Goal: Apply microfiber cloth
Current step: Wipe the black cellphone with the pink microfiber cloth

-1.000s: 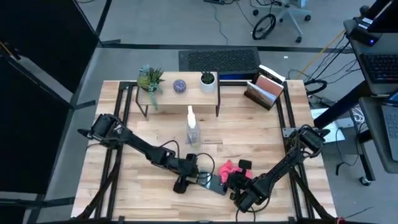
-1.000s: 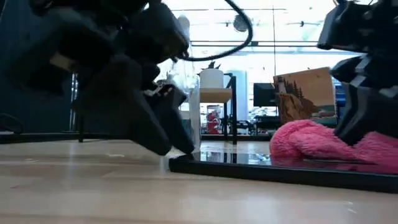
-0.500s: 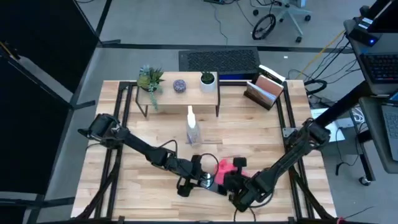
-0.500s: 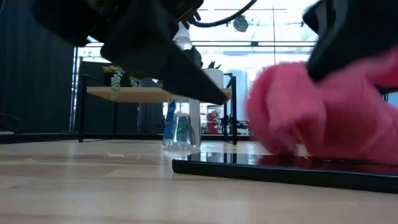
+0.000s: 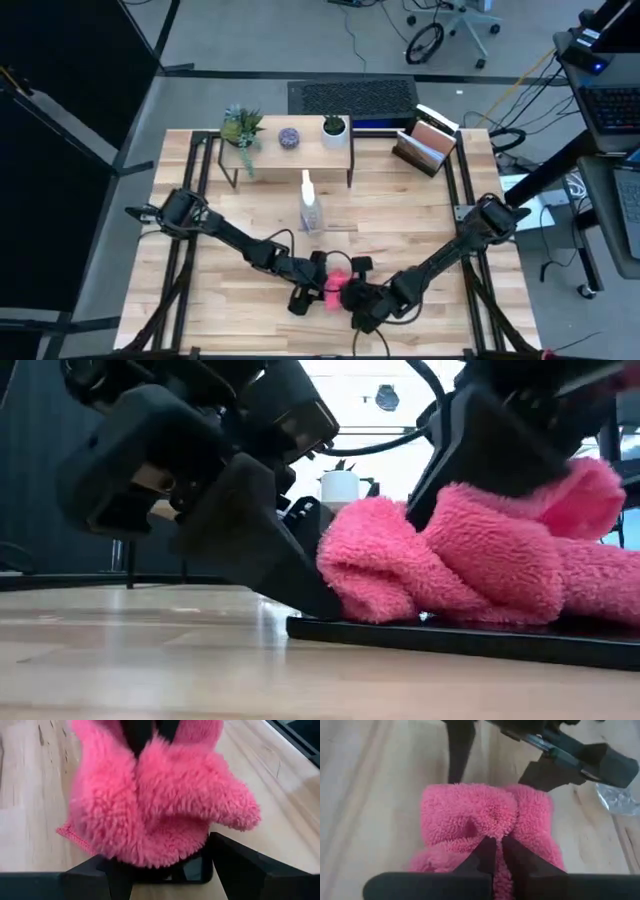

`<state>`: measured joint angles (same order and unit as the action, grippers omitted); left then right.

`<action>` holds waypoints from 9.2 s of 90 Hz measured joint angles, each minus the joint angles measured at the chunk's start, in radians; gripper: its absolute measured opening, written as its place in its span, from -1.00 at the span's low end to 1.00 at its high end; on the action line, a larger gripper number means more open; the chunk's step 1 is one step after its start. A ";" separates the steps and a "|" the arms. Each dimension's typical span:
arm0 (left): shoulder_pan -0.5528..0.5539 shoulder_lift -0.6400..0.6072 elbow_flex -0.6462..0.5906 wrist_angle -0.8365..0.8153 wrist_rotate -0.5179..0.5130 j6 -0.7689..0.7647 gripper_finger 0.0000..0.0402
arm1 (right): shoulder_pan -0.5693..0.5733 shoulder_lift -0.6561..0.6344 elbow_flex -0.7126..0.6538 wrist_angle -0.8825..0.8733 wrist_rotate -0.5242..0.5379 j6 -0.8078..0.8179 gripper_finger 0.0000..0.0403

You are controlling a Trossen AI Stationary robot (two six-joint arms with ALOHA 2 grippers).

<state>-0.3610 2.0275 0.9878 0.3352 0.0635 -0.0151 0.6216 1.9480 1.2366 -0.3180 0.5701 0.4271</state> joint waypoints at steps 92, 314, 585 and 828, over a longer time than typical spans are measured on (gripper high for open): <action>0.020 0.013 -0.004 0.006 -0.005 -0.004 0.13 | 0.137 -0.155 -0.004 -0.249 -0.048 0.175 -1.00; 0.042 -0.015 -0.003 -0.028 0.006 0.000 -0.95 | 0.145 -0.012 -0.002 -0.462 -0.206 0.299 -1.00; 0.054 -0.167 -0.008 -0.083 -0.108 0.005 -0.95 | 0.359 -0.340 -0.003 -1.030 -0.147 1.379 -0.18; -0.001 -0.034 -0.010 -0.084 -0.107 0.057 -0.95 | 0.067 -0.118 -0.414 0.423 0.159 1.086 -0.50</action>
<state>-0.3618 1.9930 0.9779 0.2517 -0.0434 0.0417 0.6888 1.8301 0.8227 0.1051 0.7296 1.5132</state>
